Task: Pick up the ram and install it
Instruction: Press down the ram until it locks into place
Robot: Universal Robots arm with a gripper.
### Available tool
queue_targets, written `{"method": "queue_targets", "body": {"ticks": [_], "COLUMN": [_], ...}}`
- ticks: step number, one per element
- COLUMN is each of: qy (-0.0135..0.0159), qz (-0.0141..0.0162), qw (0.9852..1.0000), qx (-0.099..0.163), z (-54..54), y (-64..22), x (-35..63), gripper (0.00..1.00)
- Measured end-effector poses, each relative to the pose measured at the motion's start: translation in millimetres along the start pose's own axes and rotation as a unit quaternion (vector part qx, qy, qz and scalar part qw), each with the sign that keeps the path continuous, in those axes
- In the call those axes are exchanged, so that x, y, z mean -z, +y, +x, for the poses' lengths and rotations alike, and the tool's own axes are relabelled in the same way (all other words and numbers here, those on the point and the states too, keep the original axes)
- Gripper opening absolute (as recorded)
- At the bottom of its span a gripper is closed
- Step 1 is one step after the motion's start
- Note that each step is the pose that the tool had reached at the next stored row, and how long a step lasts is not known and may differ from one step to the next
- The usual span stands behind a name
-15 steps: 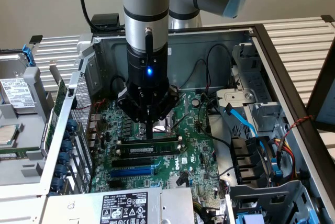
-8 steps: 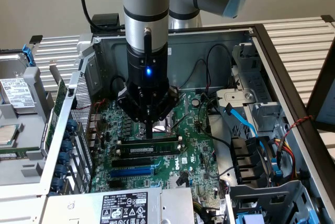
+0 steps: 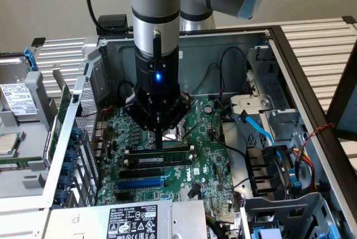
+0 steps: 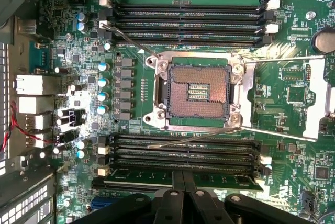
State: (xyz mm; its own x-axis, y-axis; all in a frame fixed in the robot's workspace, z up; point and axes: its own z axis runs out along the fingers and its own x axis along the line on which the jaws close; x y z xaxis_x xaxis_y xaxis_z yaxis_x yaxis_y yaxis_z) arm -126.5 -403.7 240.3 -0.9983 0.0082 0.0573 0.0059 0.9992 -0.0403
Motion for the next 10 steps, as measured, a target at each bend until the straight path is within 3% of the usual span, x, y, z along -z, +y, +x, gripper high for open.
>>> {"method": "queue_targets", "body": {"ticks": [10], "qy": [0.0000], "qz": [0.0000], "qw": [1.0000], "qx": [0.000], "z": [0.0], "y": [-0.1], "x": [0.0], "gripper": [0.11]}}
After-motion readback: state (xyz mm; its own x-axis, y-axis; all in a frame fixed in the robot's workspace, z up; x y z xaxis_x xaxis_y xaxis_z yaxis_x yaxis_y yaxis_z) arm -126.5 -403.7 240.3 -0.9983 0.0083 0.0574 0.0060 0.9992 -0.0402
